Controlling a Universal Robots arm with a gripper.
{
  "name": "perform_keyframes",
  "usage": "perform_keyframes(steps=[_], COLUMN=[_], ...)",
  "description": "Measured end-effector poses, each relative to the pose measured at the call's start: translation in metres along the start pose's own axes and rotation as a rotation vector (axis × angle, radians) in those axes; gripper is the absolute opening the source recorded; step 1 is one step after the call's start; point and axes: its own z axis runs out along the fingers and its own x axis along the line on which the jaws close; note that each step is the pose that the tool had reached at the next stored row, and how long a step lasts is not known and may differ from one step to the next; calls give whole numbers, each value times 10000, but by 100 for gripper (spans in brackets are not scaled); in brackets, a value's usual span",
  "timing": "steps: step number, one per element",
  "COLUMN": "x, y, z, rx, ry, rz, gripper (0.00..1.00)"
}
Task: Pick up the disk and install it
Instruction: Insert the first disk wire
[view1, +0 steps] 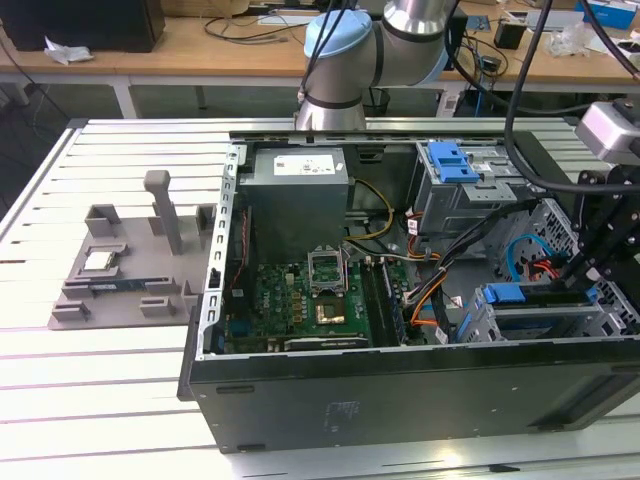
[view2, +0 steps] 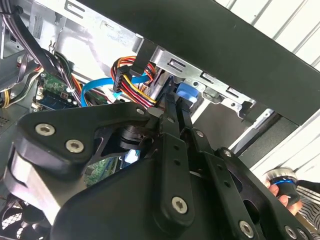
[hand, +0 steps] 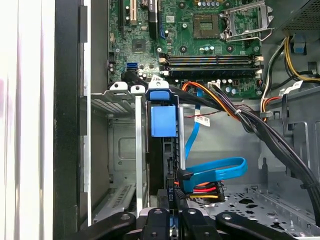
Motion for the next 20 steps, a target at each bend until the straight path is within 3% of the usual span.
perform_keyframes(steps=[8, 20], x=[-5, -5], y=[5, -8], z=[-59, 5], rx=[2, -18], ry=[-12, -41], rz=[-3, -6], gripper=[16, 16])
